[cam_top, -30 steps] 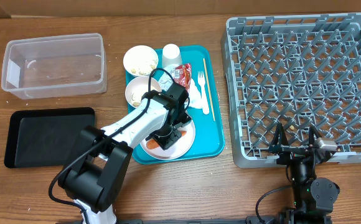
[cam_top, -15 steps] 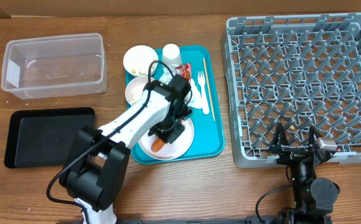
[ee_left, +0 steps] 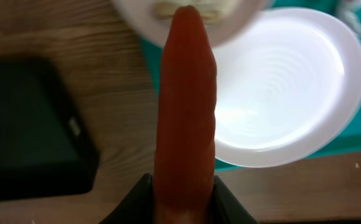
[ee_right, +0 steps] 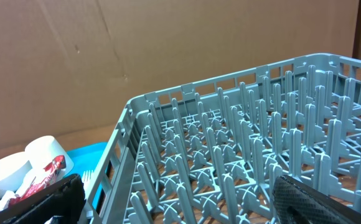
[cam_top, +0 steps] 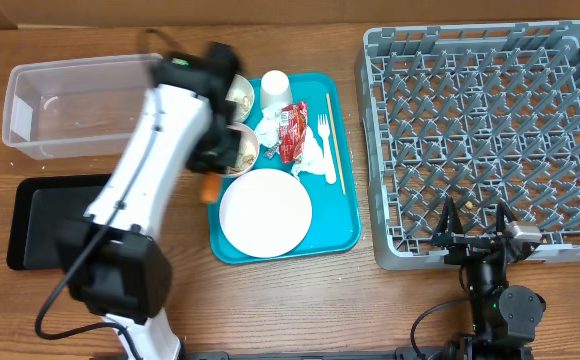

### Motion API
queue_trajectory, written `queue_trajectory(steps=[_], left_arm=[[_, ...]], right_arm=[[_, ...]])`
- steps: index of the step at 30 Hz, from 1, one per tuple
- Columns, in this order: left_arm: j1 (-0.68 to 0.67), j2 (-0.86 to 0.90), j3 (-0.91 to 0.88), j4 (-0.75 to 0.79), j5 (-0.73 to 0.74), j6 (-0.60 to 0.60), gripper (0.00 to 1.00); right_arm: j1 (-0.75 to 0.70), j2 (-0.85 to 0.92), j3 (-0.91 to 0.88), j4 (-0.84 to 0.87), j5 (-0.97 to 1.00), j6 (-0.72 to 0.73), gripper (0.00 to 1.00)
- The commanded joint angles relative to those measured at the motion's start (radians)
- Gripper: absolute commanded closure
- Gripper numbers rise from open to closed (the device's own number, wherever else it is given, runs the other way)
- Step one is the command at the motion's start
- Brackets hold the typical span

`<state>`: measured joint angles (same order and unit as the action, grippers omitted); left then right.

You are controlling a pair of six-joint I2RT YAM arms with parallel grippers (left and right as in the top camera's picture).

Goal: Sort waste into correct bins and load items into the dishwasher rack
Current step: 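Carry the carrot left and release it onto the black tray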

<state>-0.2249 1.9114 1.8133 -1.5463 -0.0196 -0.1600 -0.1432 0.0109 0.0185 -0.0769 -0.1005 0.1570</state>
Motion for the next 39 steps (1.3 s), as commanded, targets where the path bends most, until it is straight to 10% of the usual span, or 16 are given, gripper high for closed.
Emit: queue_trajectory(steps=[1,10,16,24,32,35,39], left_arm=[[0.177,-0.042,0.023,-0.03,-0.016,-0.126,0.96],[0.492,-0.042,0.022,-0.032,0.061,-0.4,0.96],[0.626,-0.042,-0.022,-0.036,-0.068,-0.797,0.96],[0.758,-0.042,-0.126,0.069,-0.034,-0.851,0.96],[0.77,-0.041,-0.259,0.133,-0.04,-0.85,0.55],[0.77,-0.041,-0.267,0.133,-0.04,-0.838,0.21],[0.77,-0.042,-0.262,0.128,-0.039,-0.774,0.22]], right_arm=[[-0.003,-0.006,-0.011,0.004,-0.006,0.003,0.0],[-0.003,-0.006,-0.011,0.004,-0.006,0.003,0.0],[-0.003,-0.006,-0.01,0.004,-0.006,0.003,0.0],[-0.003,-0.006,-0.01,0.004,-0.006,0.003,0.0],[-0.003,-0.006,-0.01,0.004,-0.006,0.003,0.0],[-0.003,-0.006,-0.01,0.004,-0.006,0.003,0.0],[-0.003,-0.006,-0.01,0.004,-0.006,0.003,0.0]])
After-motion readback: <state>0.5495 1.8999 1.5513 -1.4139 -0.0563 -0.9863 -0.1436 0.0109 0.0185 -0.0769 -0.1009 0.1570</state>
